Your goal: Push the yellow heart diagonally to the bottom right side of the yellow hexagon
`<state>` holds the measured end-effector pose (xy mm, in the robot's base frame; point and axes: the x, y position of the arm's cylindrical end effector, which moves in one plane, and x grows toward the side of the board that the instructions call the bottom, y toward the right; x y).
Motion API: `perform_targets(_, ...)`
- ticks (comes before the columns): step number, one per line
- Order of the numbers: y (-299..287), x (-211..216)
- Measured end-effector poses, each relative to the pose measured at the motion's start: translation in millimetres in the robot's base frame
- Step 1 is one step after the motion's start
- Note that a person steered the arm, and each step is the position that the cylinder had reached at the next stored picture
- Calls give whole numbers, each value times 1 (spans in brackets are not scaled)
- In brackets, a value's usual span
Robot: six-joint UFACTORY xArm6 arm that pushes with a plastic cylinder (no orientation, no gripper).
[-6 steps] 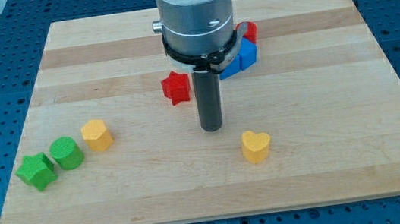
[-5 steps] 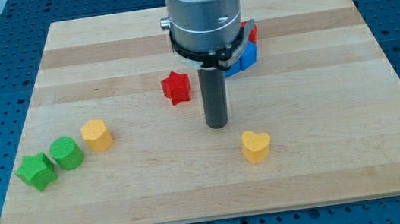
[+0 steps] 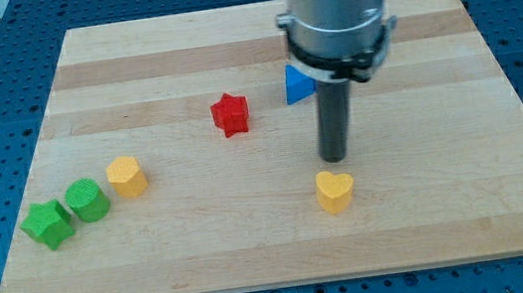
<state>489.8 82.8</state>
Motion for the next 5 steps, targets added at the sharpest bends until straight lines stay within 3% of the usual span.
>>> perform_targets(1,25,31)
perform_targets(2,-31,55)
perform_targets(3,-104,49)
perform_targets(5,-106,46)
